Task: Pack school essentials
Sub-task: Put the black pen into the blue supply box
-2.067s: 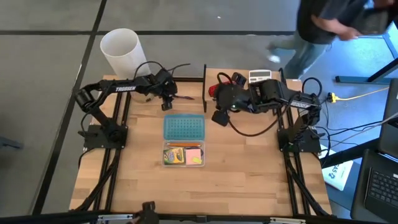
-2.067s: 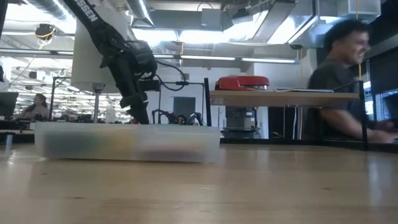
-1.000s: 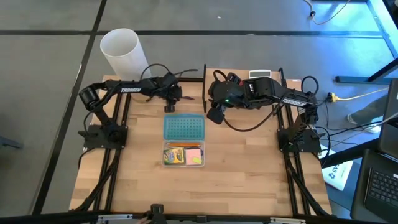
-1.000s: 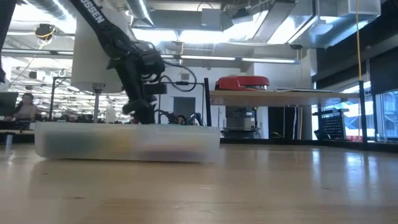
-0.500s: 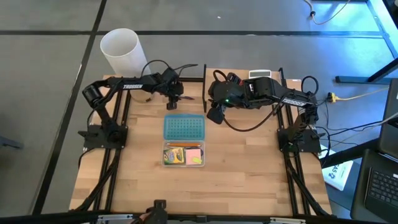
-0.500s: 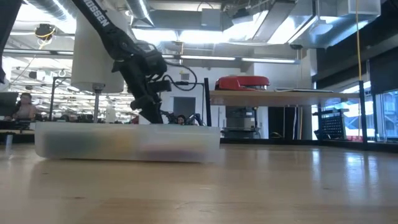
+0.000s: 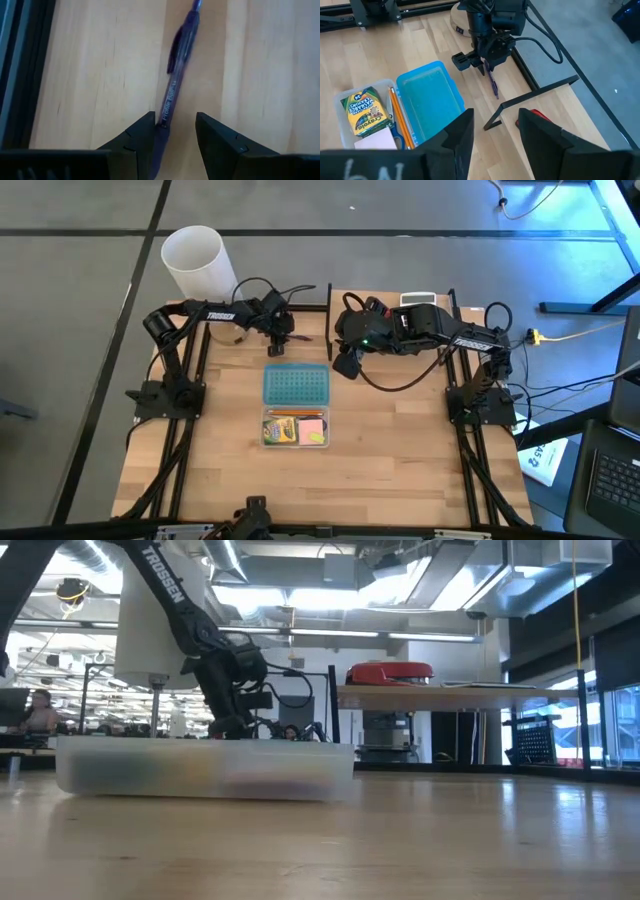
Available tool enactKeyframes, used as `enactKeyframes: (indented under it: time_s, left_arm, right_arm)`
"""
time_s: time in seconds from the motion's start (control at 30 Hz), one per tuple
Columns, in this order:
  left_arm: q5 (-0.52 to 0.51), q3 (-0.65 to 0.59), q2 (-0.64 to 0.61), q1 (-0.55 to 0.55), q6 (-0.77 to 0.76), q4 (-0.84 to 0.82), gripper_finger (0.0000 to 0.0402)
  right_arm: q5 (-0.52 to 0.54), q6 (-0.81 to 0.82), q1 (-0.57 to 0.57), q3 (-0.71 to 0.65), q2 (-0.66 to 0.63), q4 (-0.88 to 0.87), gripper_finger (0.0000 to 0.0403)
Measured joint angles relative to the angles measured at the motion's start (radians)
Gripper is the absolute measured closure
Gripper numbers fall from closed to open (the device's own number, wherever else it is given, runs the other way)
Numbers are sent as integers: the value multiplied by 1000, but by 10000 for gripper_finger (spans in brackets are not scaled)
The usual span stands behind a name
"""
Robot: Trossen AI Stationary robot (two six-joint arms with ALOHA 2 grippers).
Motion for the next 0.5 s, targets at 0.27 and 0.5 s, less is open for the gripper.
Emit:
enactKeyframes:
  time_s: [0.27, 0.5]
  left_arm:
    - [7, 0, 5, 15, 39, 2, 266]
    - [47, 0, 5, 39, 50, -9, 266]
  right_arm:
    - [0, 0, 0, 0, 0, 3, 247]
    - [0, 5, 0, 0, 0, 5, 247]
